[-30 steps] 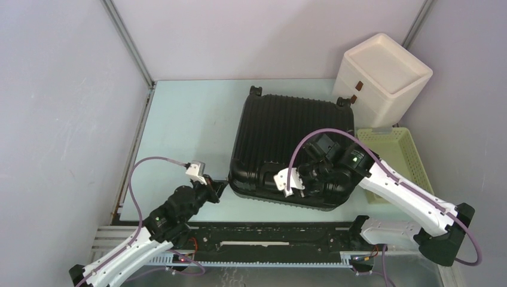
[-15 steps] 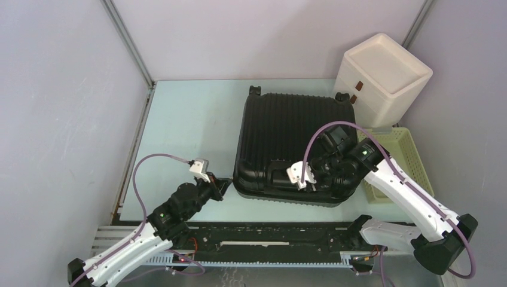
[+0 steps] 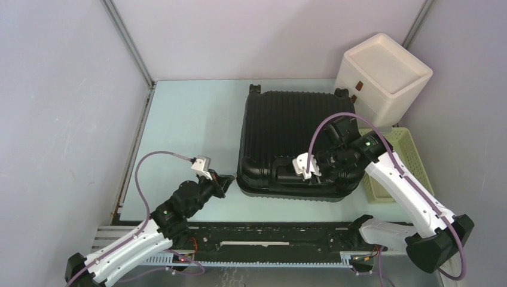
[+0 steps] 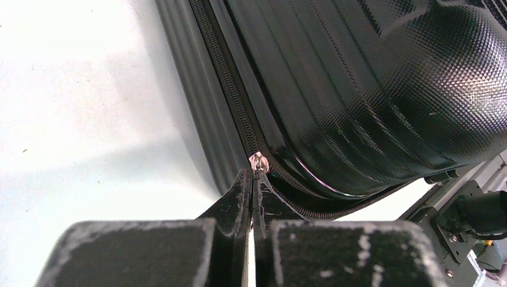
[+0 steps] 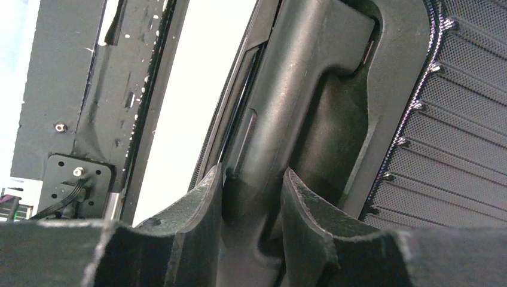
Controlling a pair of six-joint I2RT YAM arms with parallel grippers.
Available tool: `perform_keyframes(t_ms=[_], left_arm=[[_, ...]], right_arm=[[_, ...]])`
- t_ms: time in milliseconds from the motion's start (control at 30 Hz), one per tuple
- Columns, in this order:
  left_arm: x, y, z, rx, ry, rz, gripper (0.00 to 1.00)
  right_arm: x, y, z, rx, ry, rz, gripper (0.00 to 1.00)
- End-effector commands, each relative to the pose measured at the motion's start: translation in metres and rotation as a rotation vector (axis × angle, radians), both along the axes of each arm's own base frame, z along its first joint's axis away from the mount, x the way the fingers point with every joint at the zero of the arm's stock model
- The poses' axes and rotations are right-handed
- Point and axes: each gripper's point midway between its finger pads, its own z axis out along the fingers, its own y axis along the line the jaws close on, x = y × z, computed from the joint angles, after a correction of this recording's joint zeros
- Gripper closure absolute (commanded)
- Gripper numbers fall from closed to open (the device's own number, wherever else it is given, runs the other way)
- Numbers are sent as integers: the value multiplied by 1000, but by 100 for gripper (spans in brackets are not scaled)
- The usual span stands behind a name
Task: Open, take out, and arrange the luggage
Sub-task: Unzip the zipper of the luggage.
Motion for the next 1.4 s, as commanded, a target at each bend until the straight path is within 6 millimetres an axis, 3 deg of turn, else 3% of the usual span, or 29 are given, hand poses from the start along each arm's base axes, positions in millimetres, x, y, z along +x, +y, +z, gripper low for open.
perform_keyframes(t_ms=[0, 133, 300, 400, 667, 800, 900, 1033, 1367], left_arm=[[32, 44, 6, 92, -89, 247, 100], [33, 47, 4, 120, -94, 248, 100], [33, 41, -5, 134, -77, 223, 100], [33, 38, -5, 133, -78, 211, 100], [32, 31, -4, 118, -80, 178, 100], [32, 31, -6, 122, -76, 175, 100], [31, 29, -6, 120, -75, 167, 100], [29, 27, 0, 95, -78, 154, 100], [22, 32, 32, -47, -66, 195, 96]], right_arm=[[21, -35, -1, -169, -60, -76, 100], [21, -31, -4, -152, -3, -135, 97], [13, -25, 1, -94, 53, -201, 63], [3, -20, 13, -15, 81, -213, 50], [-26, -20, 51, 248, 184, -267, 35], [-4, -42, 66, 346, 154, -512, 28], [17, -67, 63, 390, 131, -730, 24], [27, -88, 59, 437, 214, -931, 23], [51, -124, 66, 590, 285, -1156, 23]])
